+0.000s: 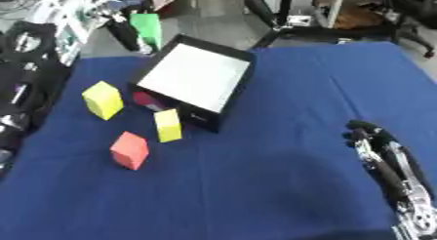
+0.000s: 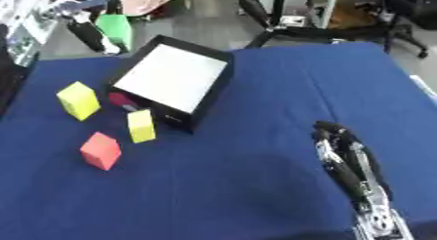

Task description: Pick up objects on the table and place them in the box.

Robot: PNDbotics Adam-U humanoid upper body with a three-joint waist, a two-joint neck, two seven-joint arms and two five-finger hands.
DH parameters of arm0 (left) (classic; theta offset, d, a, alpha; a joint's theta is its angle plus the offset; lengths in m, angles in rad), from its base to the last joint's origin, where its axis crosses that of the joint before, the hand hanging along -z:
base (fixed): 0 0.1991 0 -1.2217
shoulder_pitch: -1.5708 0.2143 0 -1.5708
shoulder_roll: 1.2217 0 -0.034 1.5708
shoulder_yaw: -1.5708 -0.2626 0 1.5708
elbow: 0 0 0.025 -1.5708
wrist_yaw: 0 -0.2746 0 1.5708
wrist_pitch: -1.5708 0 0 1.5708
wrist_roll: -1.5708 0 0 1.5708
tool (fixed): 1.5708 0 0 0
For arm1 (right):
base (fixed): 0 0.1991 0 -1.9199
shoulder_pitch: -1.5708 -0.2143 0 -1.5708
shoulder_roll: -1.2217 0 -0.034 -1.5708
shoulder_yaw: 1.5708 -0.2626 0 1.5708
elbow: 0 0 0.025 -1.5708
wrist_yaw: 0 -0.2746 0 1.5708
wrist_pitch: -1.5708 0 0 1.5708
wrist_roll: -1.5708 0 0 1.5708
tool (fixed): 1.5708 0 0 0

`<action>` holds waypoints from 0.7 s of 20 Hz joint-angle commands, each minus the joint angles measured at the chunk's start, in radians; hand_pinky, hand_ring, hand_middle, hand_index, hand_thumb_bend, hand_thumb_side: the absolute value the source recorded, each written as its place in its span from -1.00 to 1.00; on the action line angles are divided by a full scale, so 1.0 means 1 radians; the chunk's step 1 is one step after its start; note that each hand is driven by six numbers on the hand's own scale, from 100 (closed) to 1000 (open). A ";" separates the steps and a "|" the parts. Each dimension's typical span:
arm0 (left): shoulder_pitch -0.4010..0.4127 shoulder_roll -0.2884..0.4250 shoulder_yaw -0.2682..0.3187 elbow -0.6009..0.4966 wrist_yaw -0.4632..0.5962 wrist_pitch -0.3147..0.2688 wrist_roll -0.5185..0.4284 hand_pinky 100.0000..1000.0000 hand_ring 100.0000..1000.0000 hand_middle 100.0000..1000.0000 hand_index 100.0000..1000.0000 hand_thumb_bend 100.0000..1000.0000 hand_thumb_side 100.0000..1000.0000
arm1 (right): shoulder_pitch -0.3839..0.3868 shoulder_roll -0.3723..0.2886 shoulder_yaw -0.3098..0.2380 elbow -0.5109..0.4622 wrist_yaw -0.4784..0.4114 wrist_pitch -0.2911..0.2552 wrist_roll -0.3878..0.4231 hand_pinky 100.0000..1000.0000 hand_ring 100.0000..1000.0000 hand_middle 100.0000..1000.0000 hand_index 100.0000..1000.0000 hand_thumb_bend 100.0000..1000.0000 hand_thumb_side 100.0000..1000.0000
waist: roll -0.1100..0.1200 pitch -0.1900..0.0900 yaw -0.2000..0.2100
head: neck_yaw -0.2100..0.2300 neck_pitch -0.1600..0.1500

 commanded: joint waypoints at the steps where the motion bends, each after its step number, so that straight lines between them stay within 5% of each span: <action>1: -0.026 -0.064 0.037 0.092 -0.110 0.052 0.094 0.19 -0.31 -0.36 -0.04 -0.17 -0.41 | -0.017 0.002 0.006 -0.008 -0.007 0.000 0.008 0.55 0.50 0.47 0.56 -1.00 0.10 | -0.017 -0.003 -0.007 | 0.004 -0.002; 7: -0.002 -0.158 0.130 0.258 -0.191 0.231 0.378 0.23 -0.24 -0.29 0.02 0.10 -0.31 | -0.025 0.012 0.015 -0.006 -0.012 0.001 0.018 0.55 0.50 0.47 0.56 -1.00 0.11 | -0.022 0.006 -0.027 | 0.000 -0.002; 9: 0.003 -0.171 0.135 0.295 -0.184 0.260 0.452 0.29 -0.12 -0.14 0.19 0.21 -0.24 | -0.027 0.013 0.015 -0.005 -0.014 0.000 0.018 0.55 0.50 0.46 0.56 -1.00 0.11 | -0.023 0.007 -0.029 | -0.003 -0.002; 12: 0.009 -0.178 0.135 0.326 -0.167 0.287 0.497 0.44 0.22 0.37 0.67 0.67 -0.03 | -0.027 0.014 0.015 -0.006 -0.014 0.000 0.018 0.55 0.50 0.46 0.56 -1.00 0.11 | -0.023 0.007 -0.029 | -0.005 -0.002; 14: 0.009 -0.175 0.134 0.328 -0.150 0.298 0.509 0.48 0.35 0.51 0.79 0.95 0.18 | -0.027 0.014 0.014 -0.006 -0.014 0.000 0.018 0.54 0.50 0.46 0.56 -1.00 0.11 | -0.023 0.007 -0.028 | -0.007 -0.002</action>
